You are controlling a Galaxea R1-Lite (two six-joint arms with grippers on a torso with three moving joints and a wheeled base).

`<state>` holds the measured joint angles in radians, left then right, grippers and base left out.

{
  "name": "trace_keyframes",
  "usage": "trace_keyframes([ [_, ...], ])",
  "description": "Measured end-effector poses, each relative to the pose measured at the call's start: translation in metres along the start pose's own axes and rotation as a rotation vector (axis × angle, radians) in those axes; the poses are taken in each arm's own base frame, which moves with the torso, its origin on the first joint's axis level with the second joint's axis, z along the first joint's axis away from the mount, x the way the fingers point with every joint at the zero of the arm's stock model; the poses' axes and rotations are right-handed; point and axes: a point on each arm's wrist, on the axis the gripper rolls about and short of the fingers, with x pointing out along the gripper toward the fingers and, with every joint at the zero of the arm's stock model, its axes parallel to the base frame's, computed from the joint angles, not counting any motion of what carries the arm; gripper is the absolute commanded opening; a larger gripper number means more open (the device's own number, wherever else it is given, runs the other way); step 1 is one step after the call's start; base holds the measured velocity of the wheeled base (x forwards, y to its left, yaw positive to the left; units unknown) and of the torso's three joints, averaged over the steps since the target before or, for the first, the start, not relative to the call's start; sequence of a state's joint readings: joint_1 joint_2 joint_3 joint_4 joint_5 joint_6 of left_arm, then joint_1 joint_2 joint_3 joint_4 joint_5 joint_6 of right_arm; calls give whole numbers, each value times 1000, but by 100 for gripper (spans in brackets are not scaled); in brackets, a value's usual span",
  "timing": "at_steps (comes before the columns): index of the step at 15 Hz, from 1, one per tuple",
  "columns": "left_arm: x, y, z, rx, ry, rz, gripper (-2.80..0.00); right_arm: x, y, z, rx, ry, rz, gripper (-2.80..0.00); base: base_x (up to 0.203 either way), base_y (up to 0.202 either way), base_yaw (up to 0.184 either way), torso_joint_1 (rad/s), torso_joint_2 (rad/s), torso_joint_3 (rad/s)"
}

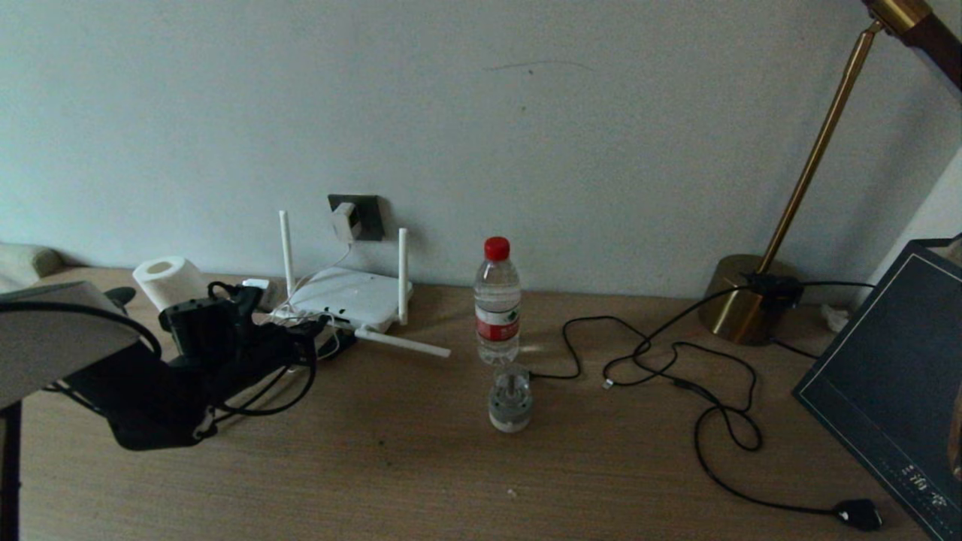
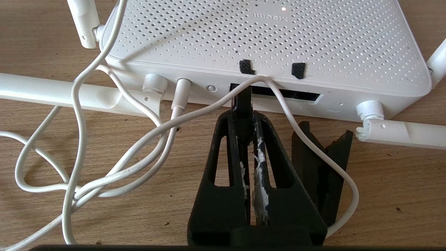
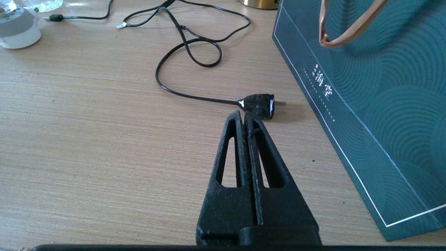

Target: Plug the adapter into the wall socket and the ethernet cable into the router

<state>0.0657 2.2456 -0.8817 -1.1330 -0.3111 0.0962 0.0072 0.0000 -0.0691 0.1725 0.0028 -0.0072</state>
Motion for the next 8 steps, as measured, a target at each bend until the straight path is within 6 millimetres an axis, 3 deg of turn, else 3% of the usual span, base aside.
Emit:
trace_keyframes([
  [8, 6, 2, -3, 0, -1, -1, -280, 0, 0, 0, 0, 0, 0, -280, 0, 0, 0, 0, 0, 0],
])
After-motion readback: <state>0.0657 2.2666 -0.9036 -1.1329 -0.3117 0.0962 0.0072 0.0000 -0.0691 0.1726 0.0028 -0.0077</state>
